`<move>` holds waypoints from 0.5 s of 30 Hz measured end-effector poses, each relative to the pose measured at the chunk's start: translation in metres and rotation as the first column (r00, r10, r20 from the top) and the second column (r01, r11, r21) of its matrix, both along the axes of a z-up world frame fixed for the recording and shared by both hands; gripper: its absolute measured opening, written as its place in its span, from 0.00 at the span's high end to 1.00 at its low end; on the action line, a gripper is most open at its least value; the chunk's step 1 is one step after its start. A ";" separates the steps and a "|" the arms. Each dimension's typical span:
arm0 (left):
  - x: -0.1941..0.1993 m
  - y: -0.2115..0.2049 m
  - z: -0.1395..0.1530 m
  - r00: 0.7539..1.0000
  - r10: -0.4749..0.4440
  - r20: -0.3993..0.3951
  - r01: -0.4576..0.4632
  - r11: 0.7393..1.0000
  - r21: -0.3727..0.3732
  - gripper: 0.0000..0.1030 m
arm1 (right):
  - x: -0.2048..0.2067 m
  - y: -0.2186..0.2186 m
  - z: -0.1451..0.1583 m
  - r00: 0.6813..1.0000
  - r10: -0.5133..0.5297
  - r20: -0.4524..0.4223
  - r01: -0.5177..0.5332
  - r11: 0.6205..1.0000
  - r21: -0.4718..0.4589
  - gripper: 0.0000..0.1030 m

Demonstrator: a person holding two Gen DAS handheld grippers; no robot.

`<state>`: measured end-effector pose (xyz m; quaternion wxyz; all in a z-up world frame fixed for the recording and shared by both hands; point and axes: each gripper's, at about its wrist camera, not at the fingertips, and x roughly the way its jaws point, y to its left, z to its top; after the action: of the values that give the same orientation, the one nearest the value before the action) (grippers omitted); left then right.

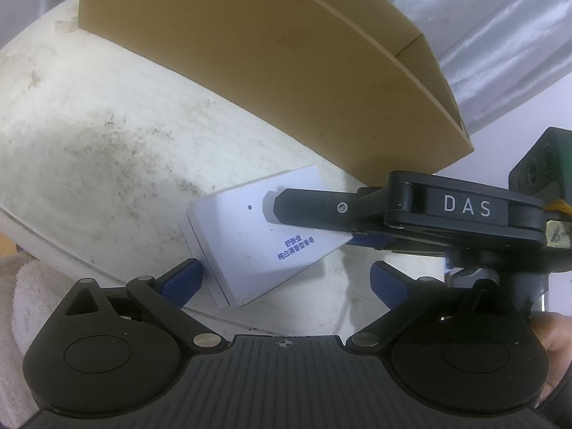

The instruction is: Organize objects

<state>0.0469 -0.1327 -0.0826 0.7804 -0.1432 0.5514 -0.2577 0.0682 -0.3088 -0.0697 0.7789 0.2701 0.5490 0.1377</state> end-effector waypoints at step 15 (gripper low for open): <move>-0.003 0.000 0.001 1.000 -0.010 0.014 0.010 1.000 0.011 0.01 | 0.001 0.000 -0.002 1.000 -0.001 -0.003 0.001 1.000 0.015 0.24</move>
<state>0.0442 -0.1326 -0.0819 0.7837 -0.1345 0.5480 -0.2597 0.0691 -0.3089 -0.0712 0.7762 0.2762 0.5489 0.1411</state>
